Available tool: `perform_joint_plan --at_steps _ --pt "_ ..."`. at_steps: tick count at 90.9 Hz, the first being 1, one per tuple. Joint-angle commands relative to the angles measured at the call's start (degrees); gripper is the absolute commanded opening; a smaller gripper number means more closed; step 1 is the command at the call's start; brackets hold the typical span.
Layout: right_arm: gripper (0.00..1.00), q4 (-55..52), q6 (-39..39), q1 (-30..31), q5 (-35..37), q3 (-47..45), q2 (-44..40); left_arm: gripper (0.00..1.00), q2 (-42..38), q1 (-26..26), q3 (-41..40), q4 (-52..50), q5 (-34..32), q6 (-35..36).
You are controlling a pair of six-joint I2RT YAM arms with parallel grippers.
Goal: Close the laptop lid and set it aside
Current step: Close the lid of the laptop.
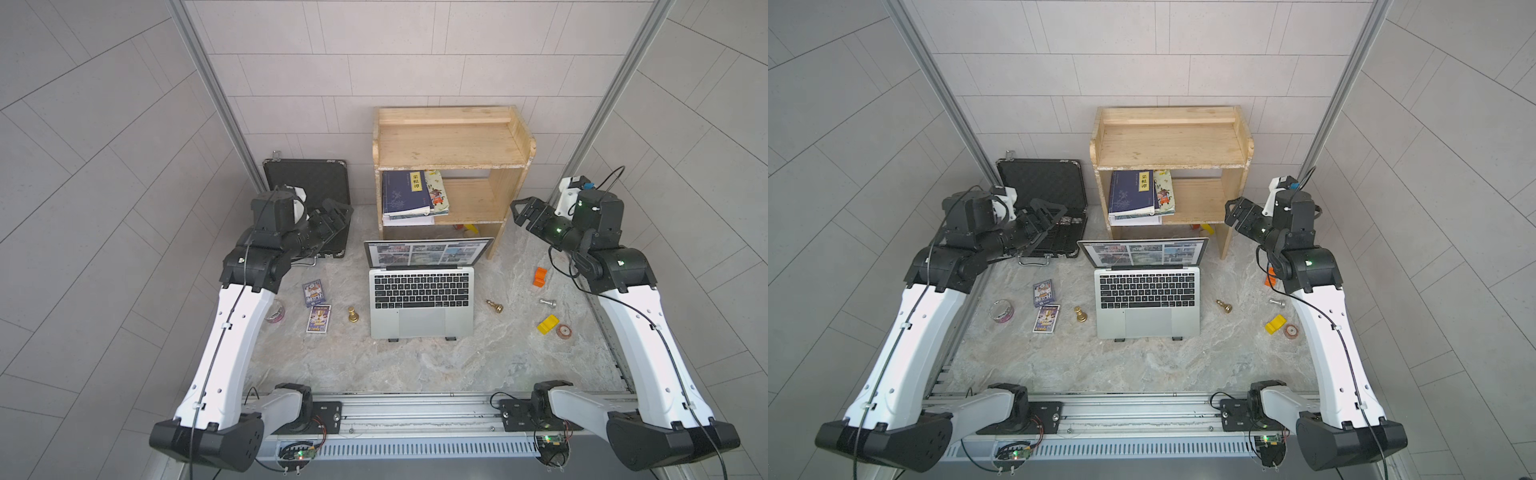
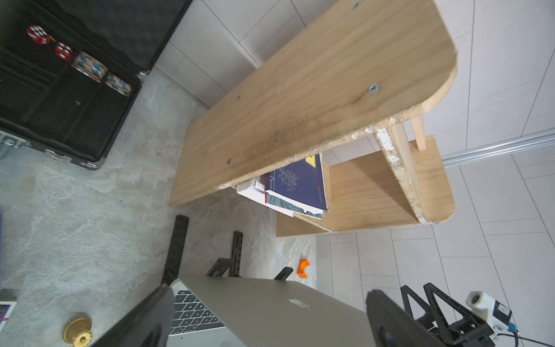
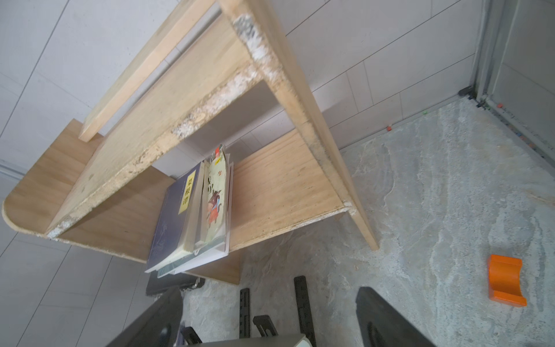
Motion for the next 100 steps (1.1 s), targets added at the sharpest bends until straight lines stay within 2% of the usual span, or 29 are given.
perform_joint_plan --at_steps 1,40,100 --pt "0.92 -3.51 -3.62 2.45 -0.45 1.22 0.94 1.00 0.95 -2.35 2.08 -1.92 -0.91 0.64" --pt "0.91 -5.65 -7.97 10.33 3.17 0.28 -0.15 1.00 -0.89 -8.42 0.76 -3.99 -6.47 3.75" --pt "0.91 -6.15 -10.60 15.78 8.53 -2.74 -1.85 0.99 -3.14 -13.61 -2.73 -8.05 -13.68 8.51"
